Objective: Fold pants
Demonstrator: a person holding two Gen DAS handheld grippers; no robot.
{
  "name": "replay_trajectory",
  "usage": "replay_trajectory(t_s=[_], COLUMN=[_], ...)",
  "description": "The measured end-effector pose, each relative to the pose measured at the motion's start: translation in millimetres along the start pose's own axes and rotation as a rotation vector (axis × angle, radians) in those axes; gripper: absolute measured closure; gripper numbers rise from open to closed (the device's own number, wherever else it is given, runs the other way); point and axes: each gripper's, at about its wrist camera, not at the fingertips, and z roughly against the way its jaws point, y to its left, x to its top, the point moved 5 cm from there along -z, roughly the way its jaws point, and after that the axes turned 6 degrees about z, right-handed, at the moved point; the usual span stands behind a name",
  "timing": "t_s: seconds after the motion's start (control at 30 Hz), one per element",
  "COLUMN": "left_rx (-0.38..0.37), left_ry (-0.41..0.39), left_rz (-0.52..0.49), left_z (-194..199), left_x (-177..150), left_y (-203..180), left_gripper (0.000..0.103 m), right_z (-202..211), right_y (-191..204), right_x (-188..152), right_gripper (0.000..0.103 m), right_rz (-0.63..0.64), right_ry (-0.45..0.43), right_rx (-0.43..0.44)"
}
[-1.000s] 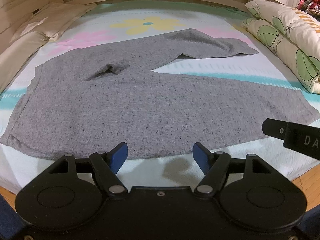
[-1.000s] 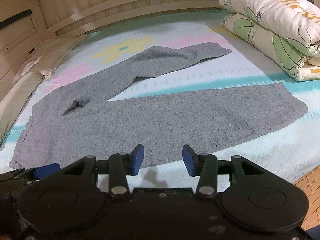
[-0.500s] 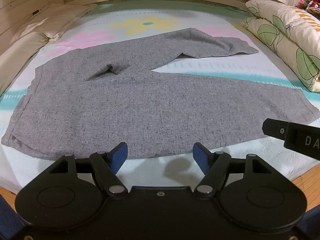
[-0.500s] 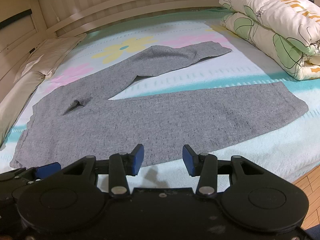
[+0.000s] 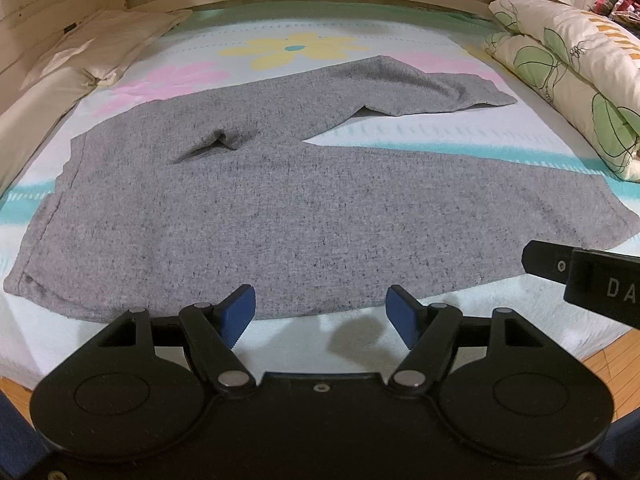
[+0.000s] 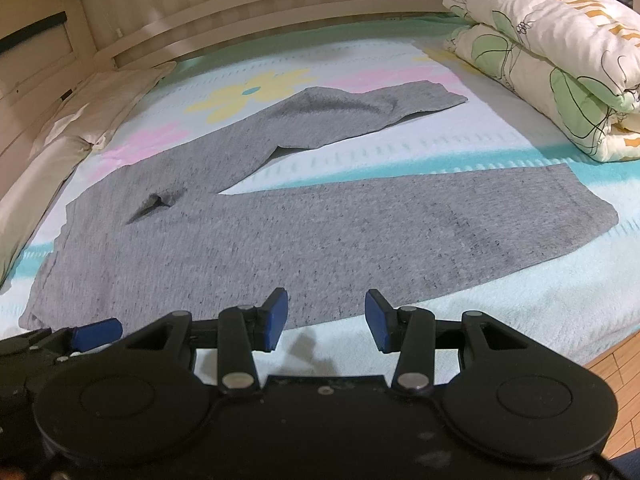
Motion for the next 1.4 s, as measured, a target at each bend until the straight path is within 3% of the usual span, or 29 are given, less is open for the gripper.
replay_trajectory(t_s=[0.17,0.3,0.5,0.77,1.0,1.17,1.4], left_rx=[0.024,-0.008,0.000,-0.011,0.025,0.038,0.078], left_ry=[-0.041,-0.046,-0.053,-0.119,-0.091,-0.047,0.008], left_rz=[-0.045,-0.076,-0.111,-0.115,-0.095,-0.054,-0.026], left_z=[3.4,6.8,13.8,23.3,-7.6,-41.4,-98.8], left_x=[2.3,10.8,48.2,130.4,182.6,202.0,223.1], left_y=[-2.4,-2.2,3.7,20.6,33.4,41.7,39.5], left_gripper=[0.030,0.030,0.030,0.030,0.030,0.030,0.030], right_z=[-2.9,-6.8,-2.2,11.7,-9.3,-50.4,-117.2], right_y=[1.0,3.7,7.3,2.4,-16.5,-28.9,-61.8], right_x=[-0.5,-2.6,6.7,58.8,112.0,137.0,170.7], right_gripper=[0.057,0.057,0.057,0.057,0.057,0.057,0.057], right_rz=[0.014,0.042,0.040,-0.037,-0.075,-0.025,-0.129], right_ry=[0.018,0.040,0.043,0.064,0.128,0.214,0.291], right_rx=[-0.018,-0.070,-0.175,-0.080,-0.015,-0.007,-0.039])
